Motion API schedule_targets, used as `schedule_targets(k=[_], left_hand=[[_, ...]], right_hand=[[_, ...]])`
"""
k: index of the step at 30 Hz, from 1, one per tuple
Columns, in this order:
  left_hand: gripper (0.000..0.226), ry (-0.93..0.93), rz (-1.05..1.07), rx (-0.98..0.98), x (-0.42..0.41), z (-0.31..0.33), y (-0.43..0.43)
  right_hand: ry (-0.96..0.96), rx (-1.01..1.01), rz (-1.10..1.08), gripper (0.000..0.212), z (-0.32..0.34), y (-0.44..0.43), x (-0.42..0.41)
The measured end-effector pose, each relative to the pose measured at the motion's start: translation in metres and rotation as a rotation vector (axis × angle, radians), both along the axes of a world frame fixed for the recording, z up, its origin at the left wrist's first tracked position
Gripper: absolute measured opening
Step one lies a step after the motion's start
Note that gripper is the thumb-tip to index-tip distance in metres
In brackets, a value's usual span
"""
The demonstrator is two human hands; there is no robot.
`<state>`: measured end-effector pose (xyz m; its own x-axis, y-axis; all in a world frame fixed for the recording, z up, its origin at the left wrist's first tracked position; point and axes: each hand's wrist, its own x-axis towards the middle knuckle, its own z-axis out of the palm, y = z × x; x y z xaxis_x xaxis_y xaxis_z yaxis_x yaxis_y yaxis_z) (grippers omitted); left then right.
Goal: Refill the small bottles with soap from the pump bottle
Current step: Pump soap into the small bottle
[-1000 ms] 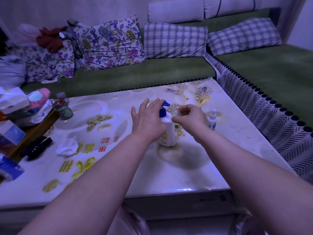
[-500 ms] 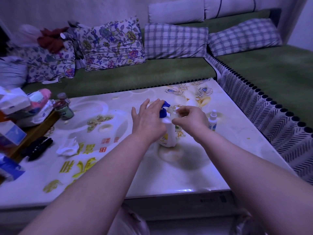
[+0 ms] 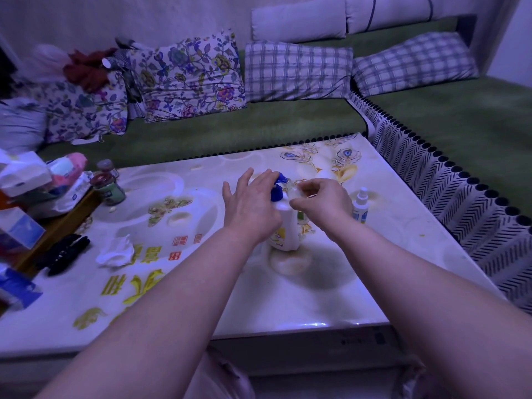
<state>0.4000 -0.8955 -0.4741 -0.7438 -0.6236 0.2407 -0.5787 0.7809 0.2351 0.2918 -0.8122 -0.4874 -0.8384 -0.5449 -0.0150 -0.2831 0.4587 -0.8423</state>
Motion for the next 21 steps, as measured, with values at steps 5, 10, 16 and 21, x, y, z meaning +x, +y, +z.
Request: schedule_targets(k=[5,10,16,21], left_hand=[[0.073,-0.019,0.004,-0.051,-0.002,-0.003,-0.002],[0.07,-0.006,0.007,-0.084,-0.003,-0.008,-0.002],[0.069,-0.015,0.005,-0.073,-0.002,-0.011,0.002],[0.067,0.005,-0.003,-0.047,-0.005,-0.008,0.0]], right_hand=[[0.005,0.011,0.007,0.036,0.0,0.0,0.0],[0.014,0.046,0.025,0.036,0.001,0.002,-0.004],[0.018,0.066,0.025,0.034,-0.004,0.002,-0.006],[0.007,0.042,0.02,0.032,-0.005,0.003,-0.005]])
